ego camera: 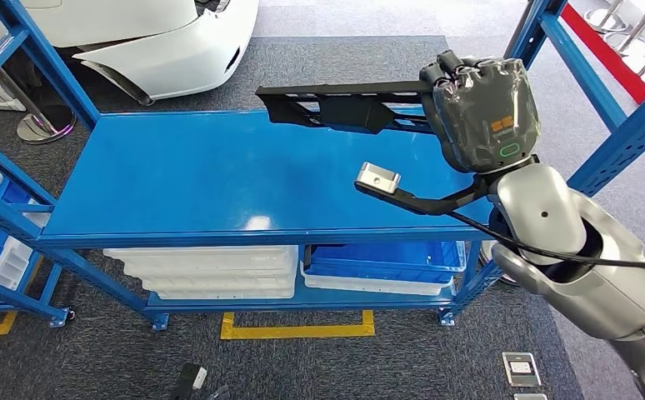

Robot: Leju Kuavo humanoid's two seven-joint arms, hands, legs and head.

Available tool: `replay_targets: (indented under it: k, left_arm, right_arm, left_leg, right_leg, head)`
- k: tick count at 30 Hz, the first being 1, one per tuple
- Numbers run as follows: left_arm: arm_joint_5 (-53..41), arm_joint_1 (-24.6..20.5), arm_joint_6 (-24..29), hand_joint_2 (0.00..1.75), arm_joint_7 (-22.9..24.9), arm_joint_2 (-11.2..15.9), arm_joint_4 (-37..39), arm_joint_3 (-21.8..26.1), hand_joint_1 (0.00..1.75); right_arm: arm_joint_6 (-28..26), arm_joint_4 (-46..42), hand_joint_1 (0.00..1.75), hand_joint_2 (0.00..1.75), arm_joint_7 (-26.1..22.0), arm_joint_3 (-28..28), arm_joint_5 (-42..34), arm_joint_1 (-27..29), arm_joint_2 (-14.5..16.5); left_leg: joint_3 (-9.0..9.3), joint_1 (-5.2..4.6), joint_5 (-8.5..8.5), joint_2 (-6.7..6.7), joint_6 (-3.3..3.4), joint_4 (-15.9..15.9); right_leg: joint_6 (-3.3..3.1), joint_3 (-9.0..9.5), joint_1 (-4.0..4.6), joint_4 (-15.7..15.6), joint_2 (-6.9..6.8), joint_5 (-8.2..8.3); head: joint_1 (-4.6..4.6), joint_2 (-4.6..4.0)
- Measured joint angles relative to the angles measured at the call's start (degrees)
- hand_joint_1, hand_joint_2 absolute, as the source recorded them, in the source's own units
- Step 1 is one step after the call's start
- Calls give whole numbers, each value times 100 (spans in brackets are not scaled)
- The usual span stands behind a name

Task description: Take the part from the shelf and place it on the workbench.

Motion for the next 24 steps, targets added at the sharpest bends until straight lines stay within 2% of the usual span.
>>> replay_targets:
  k: [11, 15, 16, 17, 18, 19, 21, 22, 23, 24]
  left_arm:
    - [-38, -4, 0, 175, 32, 1, 0, 0, 0]
    - [-41, -6, 0, 175, 52, 2, 0, 0, 0]
    - [-41, -6, -1, 175, 54, 0, -1, 0, 0]
    - [-41, -12, -1, 175, 55, -3, -1, 0, 0]
    - [-42, -22, -2, 175, 55, -6, -2, 0, 0]
    - [-42, -33, -3, 175, 55, -9, -2, 0, 0]
    - [-42, -49, -4, 175, 55, -15, -2, 0, 0]
    - [-41, -48, -5, 175, 55, -19, -2, 0, 0]
    - [-41, -47, -5, 175, 56, -22, -2, 0, 0]
    - [-42, -46, -6, 175, 56, -25, -3, 0, 0]
  right_arm:
    - [-2, 0, 175, 175, 0, 0, 2, -9, 0]
    - [-2, -1, 175, 175, 0, -1, 2, -17, 1]
    - [-4, -2, 175, 175, 0, -4, 2, -24, 1]
    - [-8, -4, 175, 175, 0, -8, 2, -37, 1]
    - [-12, -8, 175, 175, 1, -11, 3, -52, -2]
    - [-15, -10, 175, 175, 2, -13, 3, -60, -4]
    - [-17, -13, 175, 175, 5, -11, 2, -58, -7]
    - [-16, -13, 175, 175, 6, -10, 2, -50, -8]
    - [-16, -13, 175, 175, 6, -10, 2, -46, -9]
    - [-15, -13, 175, 175, 5, -10, 2, -46, -10]
  left_leg:
    - [-24, -10, -19, 2, 28, 47]
    - [-46, -15, -23, -19, 79, 40]
    - [-9, 5, -2, -34, 103, -8]
    - [35, 27, 29, -54, 133, -69]
    - [79, 52, 60, -73, 162, -130]
    - [113, 67, 81, -95, 179, -166]
    - [113, 73, 84, -143, 188, -171]
    - [114, 79, 71, -173, 178, -158]
    - [116, 90, 50, -203, 159, -137]
    - [121, 110, 18, -235, 130, -103]
  right_leg:
    - [15, -5, -34, -2, -20, 9]
    - [53, 8, -36, -23, -65, 21]
    - [70, 19, -39, -23, -49, 6]
    - [86, -1, -40, 38, 24, -41]
    - [99, -79, -42, 207, 132, -134]
    - [109, -239, -53, 509, 258, -271]
    - [134, -694, -73, 1275, 404, -516]
    - [151, -875, -89, 1523, 421, -527]
    - [170, -959, -109, 1551, 425, -417]
    - [194, -936, -133, 1357, 425, -200]
  head:
    - [-19, 0]
    - [-36, 0]
    - [-37, 0]
    - [-28, 0]
    - [-12, 0]
    - [18, 0]
    - [74, 0]
    - [94, 0]
    - [106, 0]
    - [115, 0]
